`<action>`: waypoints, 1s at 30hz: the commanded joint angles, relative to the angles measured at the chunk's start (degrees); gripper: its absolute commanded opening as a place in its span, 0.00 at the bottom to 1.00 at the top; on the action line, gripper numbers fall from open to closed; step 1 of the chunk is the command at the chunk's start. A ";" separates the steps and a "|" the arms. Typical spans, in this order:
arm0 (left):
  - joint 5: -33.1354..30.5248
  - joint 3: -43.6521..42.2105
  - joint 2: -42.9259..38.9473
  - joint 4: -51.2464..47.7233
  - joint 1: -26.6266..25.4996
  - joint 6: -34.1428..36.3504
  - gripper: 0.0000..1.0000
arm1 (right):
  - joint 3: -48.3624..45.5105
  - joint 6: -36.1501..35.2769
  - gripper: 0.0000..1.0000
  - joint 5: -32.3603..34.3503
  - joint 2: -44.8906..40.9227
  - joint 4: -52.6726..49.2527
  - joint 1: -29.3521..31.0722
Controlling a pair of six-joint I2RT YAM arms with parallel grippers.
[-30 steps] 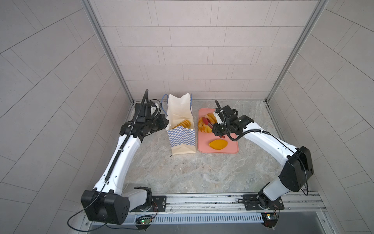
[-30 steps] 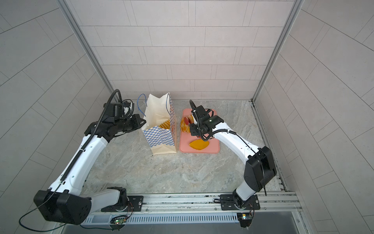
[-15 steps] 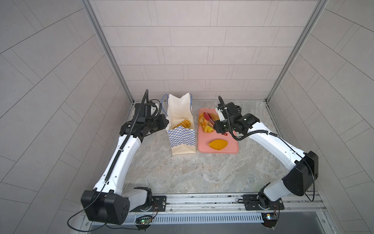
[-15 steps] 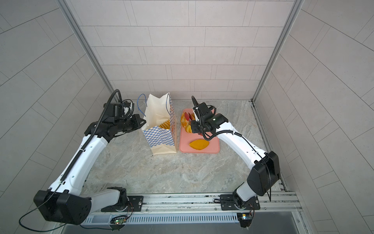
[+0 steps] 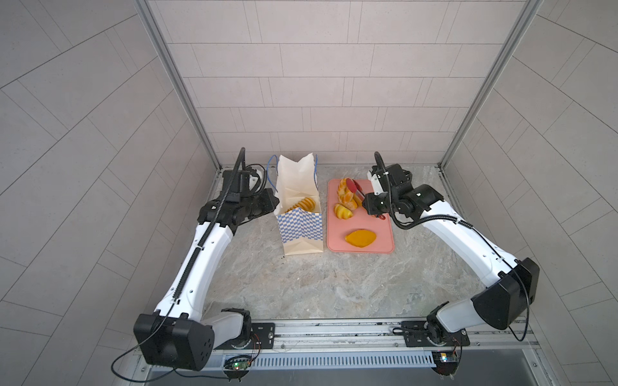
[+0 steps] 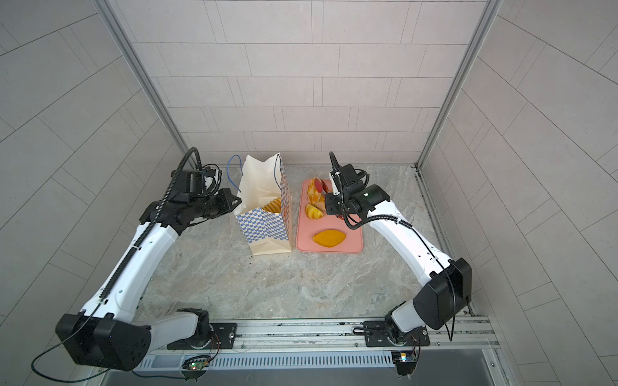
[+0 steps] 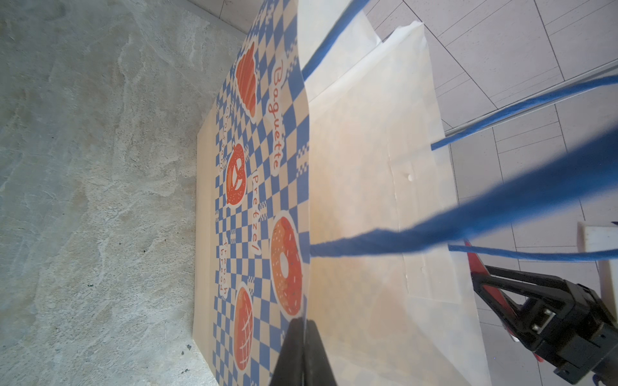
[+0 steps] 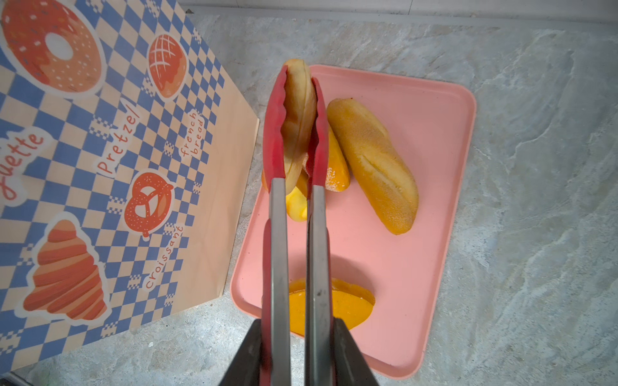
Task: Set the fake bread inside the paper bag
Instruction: 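Lift the small bun in the tongs high above the tray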
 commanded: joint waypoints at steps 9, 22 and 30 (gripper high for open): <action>0.21 1.02 -0.30 -0.05 -0.26 0.35 0.00 | 2.52 -1.45 0.31 0.42 -5.93 -1.50 -4.17; 0.25 1.17 -0.31 0.04 -0.30 0.34 0.00 | 5.73 -1.25 0.31 -0.61 -8.20 -2.95 -5.52; 0.24 1.01 -0.25 0.03 -0.27 0.34 0.00 | 8.14 -1.44 0.30 -0.08 -9.72 -3.16 -5.52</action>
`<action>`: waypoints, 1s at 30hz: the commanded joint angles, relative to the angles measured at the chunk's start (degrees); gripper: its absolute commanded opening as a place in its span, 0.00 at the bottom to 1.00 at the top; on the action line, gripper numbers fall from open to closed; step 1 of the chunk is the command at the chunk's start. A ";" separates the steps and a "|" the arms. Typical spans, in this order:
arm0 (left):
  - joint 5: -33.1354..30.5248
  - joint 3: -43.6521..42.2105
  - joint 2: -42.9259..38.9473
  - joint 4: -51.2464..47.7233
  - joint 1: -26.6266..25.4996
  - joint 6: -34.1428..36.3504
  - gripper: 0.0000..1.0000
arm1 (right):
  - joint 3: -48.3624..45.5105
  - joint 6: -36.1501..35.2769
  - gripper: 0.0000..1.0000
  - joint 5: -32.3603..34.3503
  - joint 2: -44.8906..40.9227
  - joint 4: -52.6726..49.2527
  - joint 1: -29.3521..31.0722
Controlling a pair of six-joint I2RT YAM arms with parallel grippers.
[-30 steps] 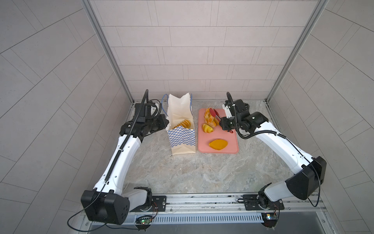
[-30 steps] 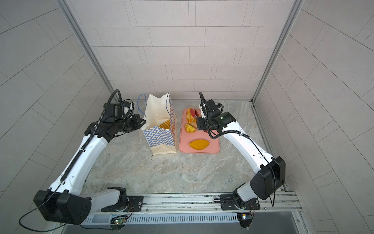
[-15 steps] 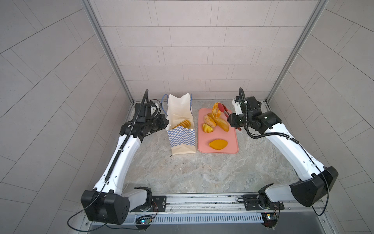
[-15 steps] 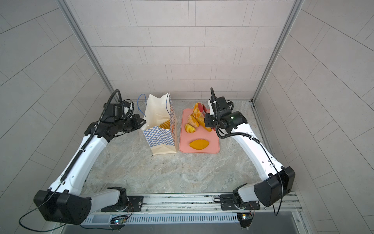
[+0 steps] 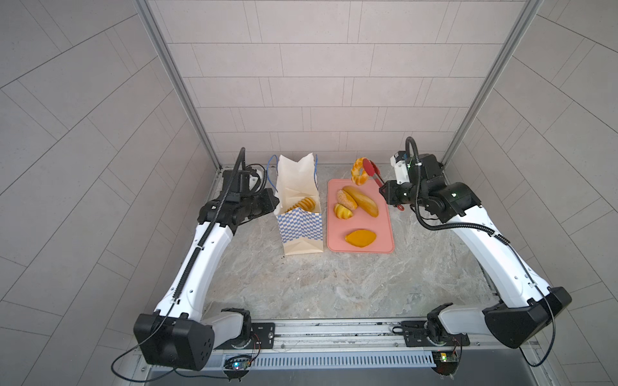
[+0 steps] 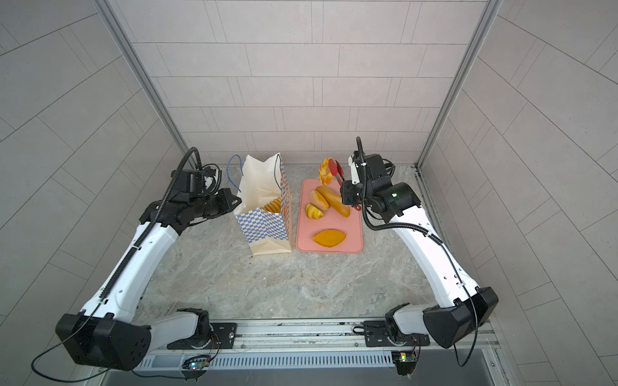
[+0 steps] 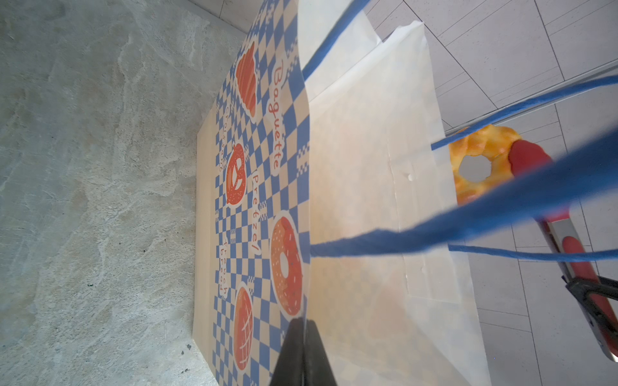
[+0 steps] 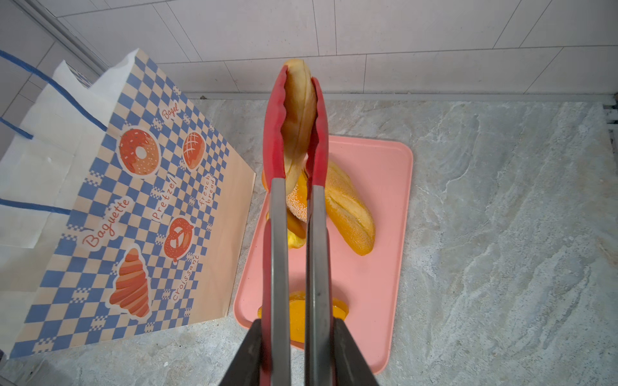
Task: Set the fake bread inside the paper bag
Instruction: 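Lift the small bun in the tongs high above the tray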
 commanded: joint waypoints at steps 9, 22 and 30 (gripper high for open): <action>0.17 0.83 -0.28 0.05 -0.26 0.37 0.00 | 4.20 -0.64 0.30 1.21 -3.88 1.31 -0.21; 0.20 0.66 -0.38 0.05 -0.24 0.37 0.00 | 3.38 -1.28 0.31 -0.05 -7.60 6.32 -0.14; 0.15 0.76 -0.38 0.05 -0.31 0.36 0.00 | 2.98 -1.17 0.30 -2.66 -8.87 9.57 -0.14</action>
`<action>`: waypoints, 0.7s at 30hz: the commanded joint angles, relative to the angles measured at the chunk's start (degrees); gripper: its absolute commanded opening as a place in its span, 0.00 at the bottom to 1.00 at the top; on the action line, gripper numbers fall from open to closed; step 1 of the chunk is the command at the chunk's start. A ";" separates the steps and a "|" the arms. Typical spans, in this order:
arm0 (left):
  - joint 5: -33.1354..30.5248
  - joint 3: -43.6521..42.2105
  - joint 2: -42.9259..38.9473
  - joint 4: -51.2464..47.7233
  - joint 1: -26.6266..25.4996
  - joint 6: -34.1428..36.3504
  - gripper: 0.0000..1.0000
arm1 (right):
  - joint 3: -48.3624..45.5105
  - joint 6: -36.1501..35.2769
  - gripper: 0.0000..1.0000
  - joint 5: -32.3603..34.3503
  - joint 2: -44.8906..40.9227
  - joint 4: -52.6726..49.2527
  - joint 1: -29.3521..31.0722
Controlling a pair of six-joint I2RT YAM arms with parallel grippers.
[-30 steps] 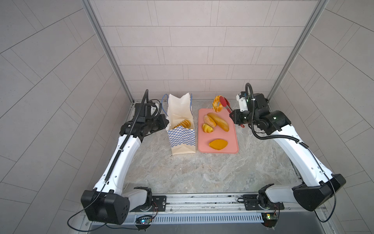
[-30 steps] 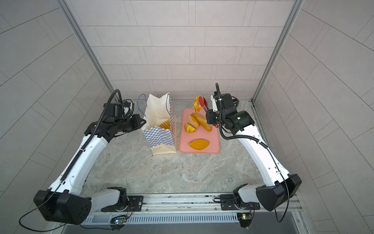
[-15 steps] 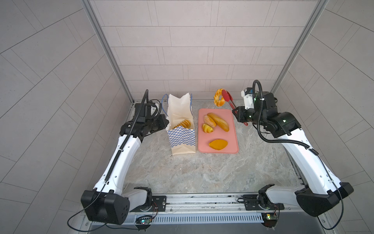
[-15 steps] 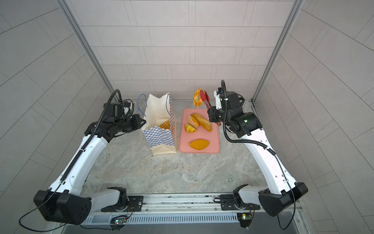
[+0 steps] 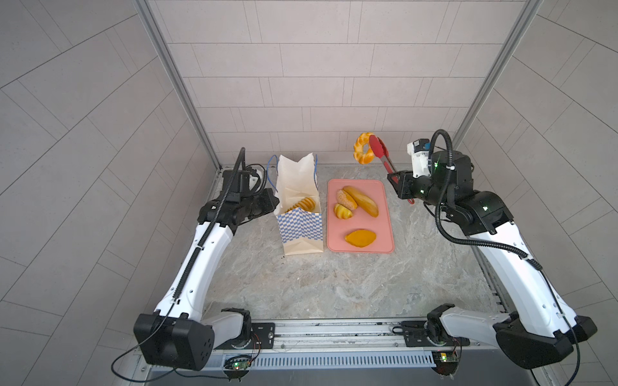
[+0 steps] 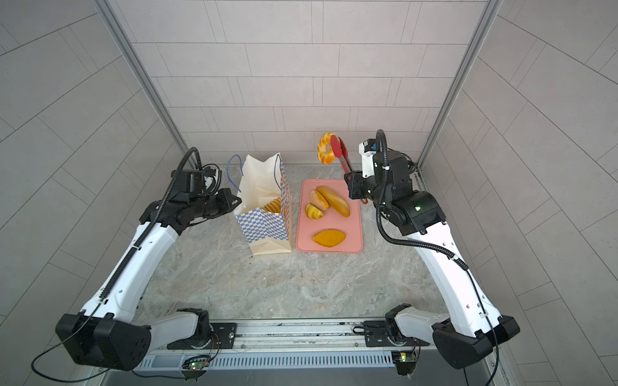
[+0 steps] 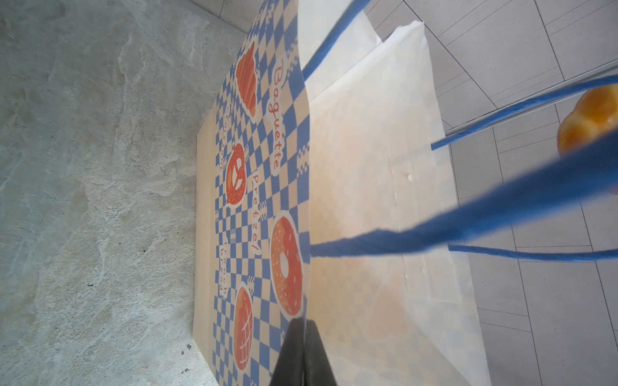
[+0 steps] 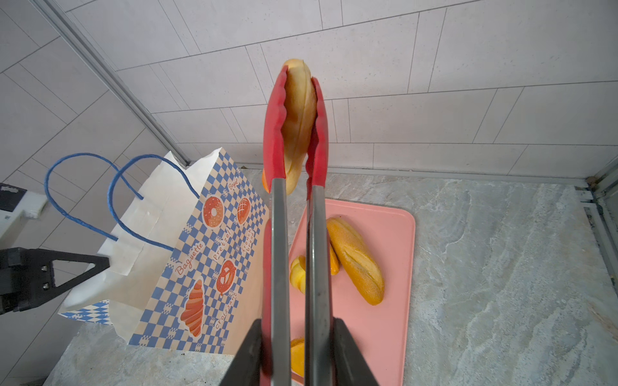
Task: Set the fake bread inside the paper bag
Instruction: 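Lift the small bun in the tongs high above the tray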
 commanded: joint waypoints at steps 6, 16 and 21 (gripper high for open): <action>0.13 0.70 -0.34 0.20 -0.31 0.28 0.00 | 0.04 -0.03 0.30 -3.29 -2.97 7.08 -0.14; 0.13 0.50 -0.41 0.24 -0.23 0.23 0.00 | -0.14 1.50 0.30 -6.64 -3.64 10.11 -0.15; 0.17 0.56 -0.46 0.23 -0.24 0.19 0.00 | -0.18 3.12 0.30 -8.92 -3.99 12.29 0.03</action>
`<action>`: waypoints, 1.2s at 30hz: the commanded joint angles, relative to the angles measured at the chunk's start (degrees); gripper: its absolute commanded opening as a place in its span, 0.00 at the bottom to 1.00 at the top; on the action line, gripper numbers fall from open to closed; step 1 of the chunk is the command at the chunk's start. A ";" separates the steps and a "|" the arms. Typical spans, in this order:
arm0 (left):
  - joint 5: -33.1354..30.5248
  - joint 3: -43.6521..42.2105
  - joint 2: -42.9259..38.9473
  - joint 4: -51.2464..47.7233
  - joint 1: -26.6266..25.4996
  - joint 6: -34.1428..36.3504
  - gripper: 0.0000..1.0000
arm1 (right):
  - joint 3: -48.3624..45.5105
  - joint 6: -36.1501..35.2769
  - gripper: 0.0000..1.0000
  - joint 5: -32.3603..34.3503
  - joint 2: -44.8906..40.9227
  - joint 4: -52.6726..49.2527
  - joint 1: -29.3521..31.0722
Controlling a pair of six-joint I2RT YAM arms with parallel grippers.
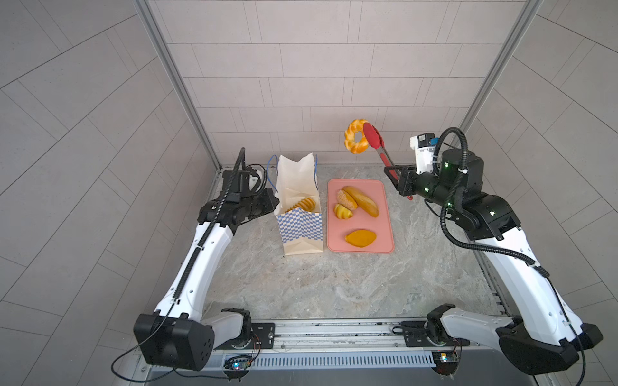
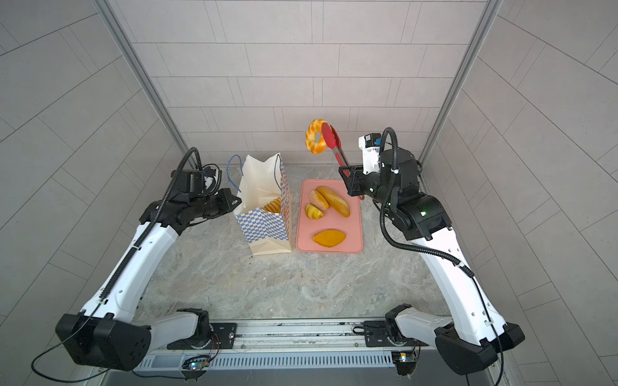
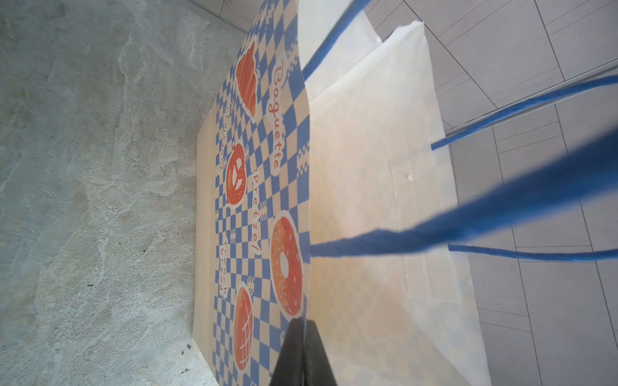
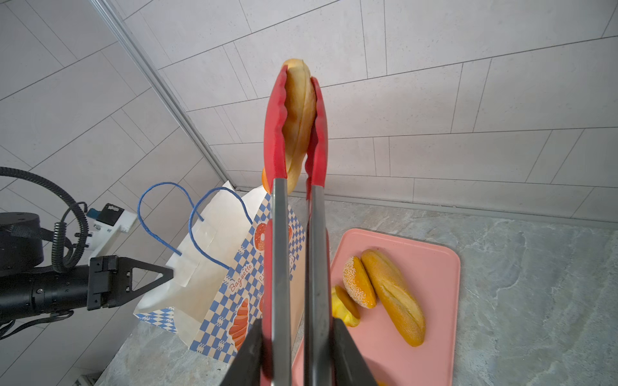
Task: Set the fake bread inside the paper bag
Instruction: 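Lift the small bun in the tongs high above the tray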
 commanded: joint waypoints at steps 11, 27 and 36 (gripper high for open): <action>0.15 0.31 -0.41 0.41 -0.30 0.02 0.00 | 1.36 2.42 0.29 -2.11 -1.36 6.01 2.48; 0.20 0.24 -0.39 0.43 -0.29 0.05 0.00 | 4.86 -0.34 0.29 3.74 1.08 4.41 11.54; 0.24 0.44 -0.49 0.40 -0.27 0.01 0.00 | 9.61 -4.90 0.26 13.61 4.27 -0.76 20.03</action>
